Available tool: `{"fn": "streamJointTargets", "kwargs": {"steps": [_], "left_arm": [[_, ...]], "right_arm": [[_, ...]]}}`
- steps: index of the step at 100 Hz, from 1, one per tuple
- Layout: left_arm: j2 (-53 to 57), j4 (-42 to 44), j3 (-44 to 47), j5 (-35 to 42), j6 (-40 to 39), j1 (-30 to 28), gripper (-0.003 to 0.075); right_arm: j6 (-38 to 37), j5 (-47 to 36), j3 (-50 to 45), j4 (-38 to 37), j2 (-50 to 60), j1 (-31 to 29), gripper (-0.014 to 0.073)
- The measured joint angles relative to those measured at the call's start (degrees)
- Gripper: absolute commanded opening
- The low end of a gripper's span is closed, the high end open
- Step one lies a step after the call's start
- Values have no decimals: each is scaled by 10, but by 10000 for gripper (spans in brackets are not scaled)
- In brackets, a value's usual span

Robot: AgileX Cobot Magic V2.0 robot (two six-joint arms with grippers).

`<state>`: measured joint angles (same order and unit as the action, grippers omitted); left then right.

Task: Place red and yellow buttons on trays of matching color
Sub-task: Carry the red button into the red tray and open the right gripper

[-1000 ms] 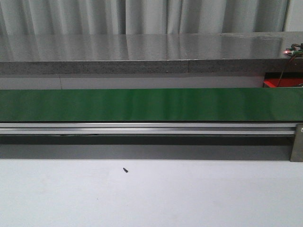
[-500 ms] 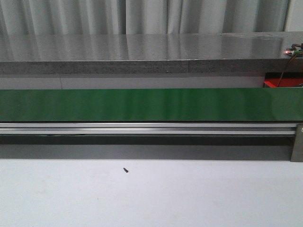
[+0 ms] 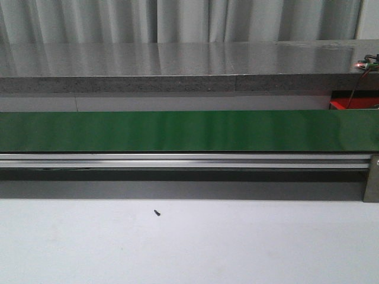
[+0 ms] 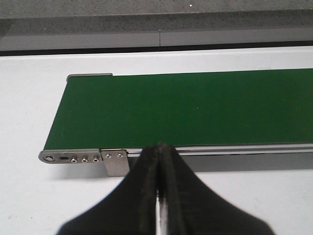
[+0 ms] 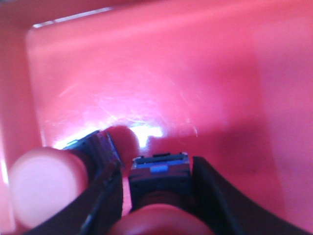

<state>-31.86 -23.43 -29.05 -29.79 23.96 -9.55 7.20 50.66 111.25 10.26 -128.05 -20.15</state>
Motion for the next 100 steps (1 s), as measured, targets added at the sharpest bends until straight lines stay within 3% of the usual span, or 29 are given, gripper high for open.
{"fn": "streamJointTargets", "kwargs": {"steps": [49,56,73,100], "left_arm": [[0,0,0,0,0,0,-20],[0,0,0,0,0,0,-20],[0,0,0,0,0,0,-20],[0,0,0,0,0,0,-20]], "right_arm": [[0,-14,2,-5,-39,0,160],[0,-18,2,-5,-42,0,213],[0,-18,2,-5,-42,0,485],[0,-27,2,-5,-29,0,494]]}}
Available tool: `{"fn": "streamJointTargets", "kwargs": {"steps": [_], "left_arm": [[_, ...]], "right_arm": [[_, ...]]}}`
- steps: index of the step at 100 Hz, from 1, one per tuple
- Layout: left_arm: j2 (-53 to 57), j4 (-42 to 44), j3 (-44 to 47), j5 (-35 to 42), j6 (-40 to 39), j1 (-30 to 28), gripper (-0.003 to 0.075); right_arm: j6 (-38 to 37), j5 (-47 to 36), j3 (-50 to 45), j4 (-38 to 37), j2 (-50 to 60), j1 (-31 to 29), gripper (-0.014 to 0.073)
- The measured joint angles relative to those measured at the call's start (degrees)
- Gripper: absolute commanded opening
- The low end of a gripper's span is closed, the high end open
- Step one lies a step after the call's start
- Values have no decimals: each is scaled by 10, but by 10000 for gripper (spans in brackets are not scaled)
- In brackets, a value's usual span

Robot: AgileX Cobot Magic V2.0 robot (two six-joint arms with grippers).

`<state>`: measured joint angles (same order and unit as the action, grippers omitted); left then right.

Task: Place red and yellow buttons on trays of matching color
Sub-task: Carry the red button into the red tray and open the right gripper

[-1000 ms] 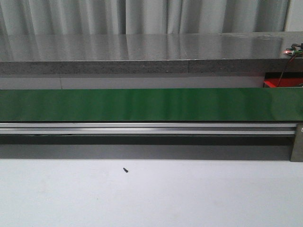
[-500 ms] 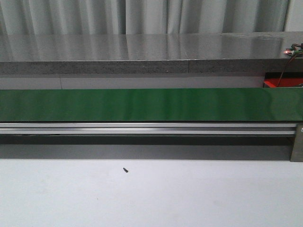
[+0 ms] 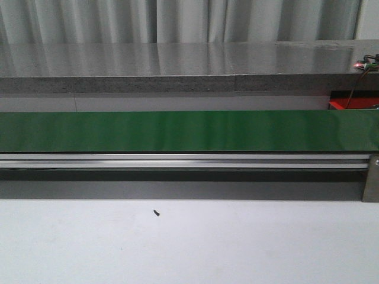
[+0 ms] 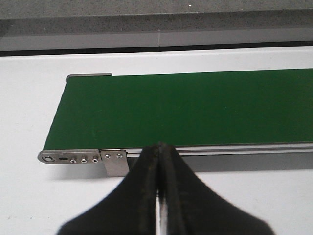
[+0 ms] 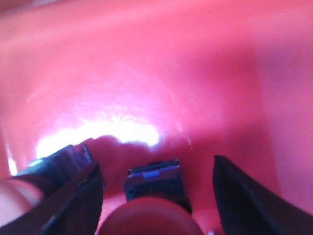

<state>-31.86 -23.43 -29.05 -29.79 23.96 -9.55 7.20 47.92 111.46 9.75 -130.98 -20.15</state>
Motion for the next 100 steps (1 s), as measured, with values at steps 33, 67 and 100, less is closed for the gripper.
{"fn": "streamJointTargets", "kwargs": {"steps": [33,67,100], "left_arm": [[0,0,0,0,0,0,-20],[0,0,0,0,0,0,-20],[0,0,0,0,0,0,-20]], "right_arm": [[0,11,0,-1,57,0,494],[3,58,0,-1,74,0,460],[6,92,0,-1,145,0,-23]]}}
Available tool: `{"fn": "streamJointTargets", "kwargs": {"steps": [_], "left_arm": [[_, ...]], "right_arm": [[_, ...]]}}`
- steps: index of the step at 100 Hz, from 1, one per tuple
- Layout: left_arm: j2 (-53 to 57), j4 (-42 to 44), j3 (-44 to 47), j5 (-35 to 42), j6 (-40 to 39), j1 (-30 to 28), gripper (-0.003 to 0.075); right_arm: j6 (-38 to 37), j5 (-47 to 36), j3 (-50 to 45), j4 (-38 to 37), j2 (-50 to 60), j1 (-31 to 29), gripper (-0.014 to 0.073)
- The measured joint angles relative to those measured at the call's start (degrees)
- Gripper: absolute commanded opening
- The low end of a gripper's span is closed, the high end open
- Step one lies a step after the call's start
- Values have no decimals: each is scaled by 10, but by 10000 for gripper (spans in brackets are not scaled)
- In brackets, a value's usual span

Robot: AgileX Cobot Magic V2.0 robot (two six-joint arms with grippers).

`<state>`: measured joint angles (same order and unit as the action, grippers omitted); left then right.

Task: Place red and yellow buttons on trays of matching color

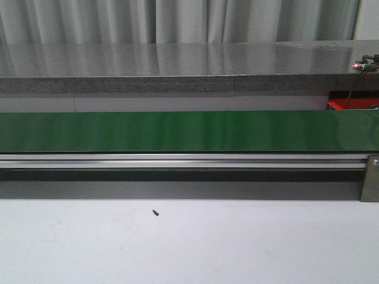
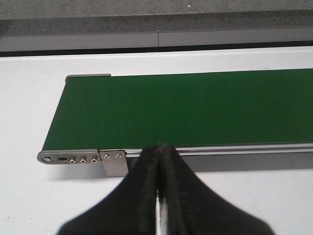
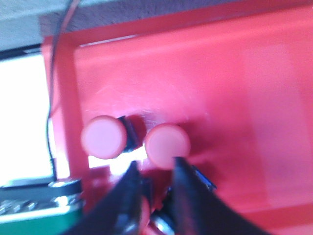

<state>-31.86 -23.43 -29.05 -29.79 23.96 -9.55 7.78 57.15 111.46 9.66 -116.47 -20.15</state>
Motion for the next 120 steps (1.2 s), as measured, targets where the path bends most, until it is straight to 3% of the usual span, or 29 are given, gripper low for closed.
{"fn": "streamJointTargets", "kwargs": {"steps": [7,33,85,120], "left_arm": [[0,0,0,0,0,0,-20],[0,0,0,0,0,0,-20],[0,0,0,0,0,0,-20],[0,0,0,0,0,0,-20]], "right_arm": [[1,3,-7,0,23,0,-129],[1,-48,-145,2,146,8,-123],[1,-280,-516,5,429,111,-123],[1,-399,-659,6,567,136,-123]]}}
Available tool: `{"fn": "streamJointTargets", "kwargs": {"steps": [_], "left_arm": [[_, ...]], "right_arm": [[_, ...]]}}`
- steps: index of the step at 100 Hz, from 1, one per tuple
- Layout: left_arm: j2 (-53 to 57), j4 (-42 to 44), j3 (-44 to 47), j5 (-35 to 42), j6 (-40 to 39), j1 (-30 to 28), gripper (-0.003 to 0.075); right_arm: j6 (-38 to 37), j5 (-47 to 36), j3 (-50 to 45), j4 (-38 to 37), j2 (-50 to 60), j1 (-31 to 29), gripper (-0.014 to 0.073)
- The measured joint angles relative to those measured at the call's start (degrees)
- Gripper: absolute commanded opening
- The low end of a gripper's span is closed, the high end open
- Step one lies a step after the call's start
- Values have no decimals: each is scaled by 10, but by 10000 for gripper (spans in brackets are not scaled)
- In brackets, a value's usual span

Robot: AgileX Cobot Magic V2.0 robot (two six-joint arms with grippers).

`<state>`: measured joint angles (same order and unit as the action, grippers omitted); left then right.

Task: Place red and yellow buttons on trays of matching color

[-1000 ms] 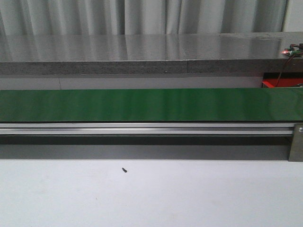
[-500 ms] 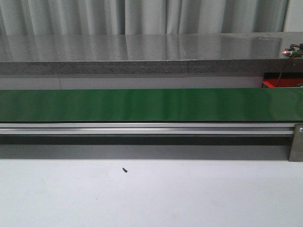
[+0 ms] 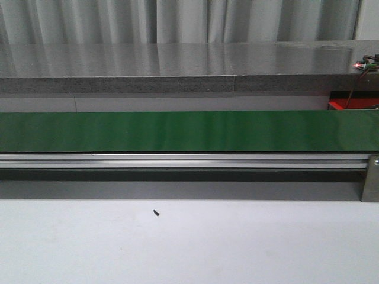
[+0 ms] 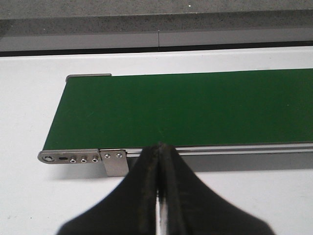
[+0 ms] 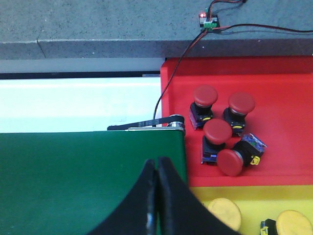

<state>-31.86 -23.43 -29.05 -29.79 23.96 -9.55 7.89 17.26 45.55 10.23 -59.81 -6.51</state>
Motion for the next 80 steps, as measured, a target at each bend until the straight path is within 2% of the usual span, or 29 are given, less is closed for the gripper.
{"fn": "streamJointTargets", "kwargs": {"steps": [30,80], "left_arm": [[0,0,0,0,0,0,-20],[0,0,0,0,0,0,-20]], "right_arm": [[10,-84,-113,0,106,14,-123],[10,-90,-282,0,404,38,-123]]}}
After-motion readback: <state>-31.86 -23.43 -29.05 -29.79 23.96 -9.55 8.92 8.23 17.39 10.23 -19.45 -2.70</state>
